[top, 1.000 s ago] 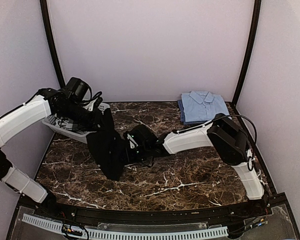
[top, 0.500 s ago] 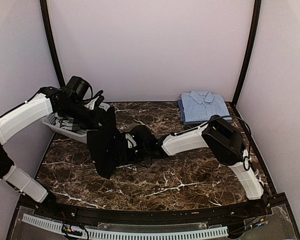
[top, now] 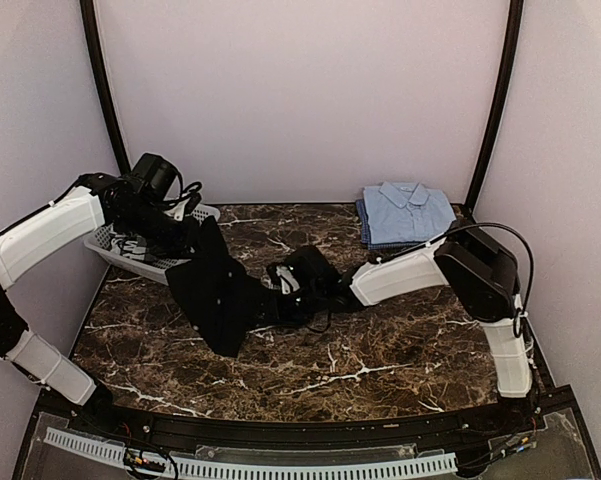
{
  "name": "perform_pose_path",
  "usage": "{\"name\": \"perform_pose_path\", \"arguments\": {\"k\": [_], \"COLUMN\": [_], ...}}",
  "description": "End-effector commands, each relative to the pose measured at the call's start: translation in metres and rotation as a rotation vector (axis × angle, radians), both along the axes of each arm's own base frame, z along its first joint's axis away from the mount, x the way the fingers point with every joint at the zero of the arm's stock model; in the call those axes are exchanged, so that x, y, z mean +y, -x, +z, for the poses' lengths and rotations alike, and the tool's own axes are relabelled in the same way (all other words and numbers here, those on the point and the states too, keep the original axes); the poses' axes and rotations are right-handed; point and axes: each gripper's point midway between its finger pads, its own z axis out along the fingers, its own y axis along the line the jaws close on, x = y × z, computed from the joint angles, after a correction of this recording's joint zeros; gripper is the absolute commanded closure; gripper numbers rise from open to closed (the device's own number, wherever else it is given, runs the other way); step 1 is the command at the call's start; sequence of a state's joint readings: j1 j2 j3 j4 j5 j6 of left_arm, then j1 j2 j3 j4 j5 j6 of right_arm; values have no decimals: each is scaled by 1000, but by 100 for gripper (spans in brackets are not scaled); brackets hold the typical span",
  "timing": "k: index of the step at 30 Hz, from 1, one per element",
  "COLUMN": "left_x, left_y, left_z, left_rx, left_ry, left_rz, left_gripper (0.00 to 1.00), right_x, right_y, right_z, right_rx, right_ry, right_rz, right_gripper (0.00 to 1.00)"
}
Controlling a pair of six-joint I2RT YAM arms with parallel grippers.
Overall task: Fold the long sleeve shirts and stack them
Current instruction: Turn over the square-folded shirt at the center of the board.
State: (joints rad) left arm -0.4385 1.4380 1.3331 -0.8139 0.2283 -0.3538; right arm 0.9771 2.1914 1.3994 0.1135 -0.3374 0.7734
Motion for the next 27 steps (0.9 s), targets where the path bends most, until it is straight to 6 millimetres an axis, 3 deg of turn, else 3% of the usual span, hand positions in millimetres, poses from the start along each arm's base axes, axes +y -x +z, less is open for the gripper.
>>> {"name": "perform_pose_path", "arguments": {"k": [1,5,9,15,21,27], "left_x": [12,12,11,10,8,-13], "left_y": [-2,-2,-3,-3,-4,1], "left_z": [7,10,11,13,25,43], "left_rx": [-37,-41,-40,-41,-65,-79], "left_ry": [-34,-29,-24,-19,-9,101], "left_rz": [12,6,4,-1,-20,-115], "left_gripper": [100,100,100,100,100,100], "right_x": [-29,-32,-15,-1,9,50], "right_y": [-16,-25,-38,-50,-51,-52], "right_z": [10,15,10,-6,-35,-42], "right_rx": [-44,-76,-85,-88,-64,-40], "right_ry": [60,80,83,118,171,115], "right_rz": [-75,-96,-90,-98,-84,-57], "right_gripper": [46,56,68,75,87,88]}}
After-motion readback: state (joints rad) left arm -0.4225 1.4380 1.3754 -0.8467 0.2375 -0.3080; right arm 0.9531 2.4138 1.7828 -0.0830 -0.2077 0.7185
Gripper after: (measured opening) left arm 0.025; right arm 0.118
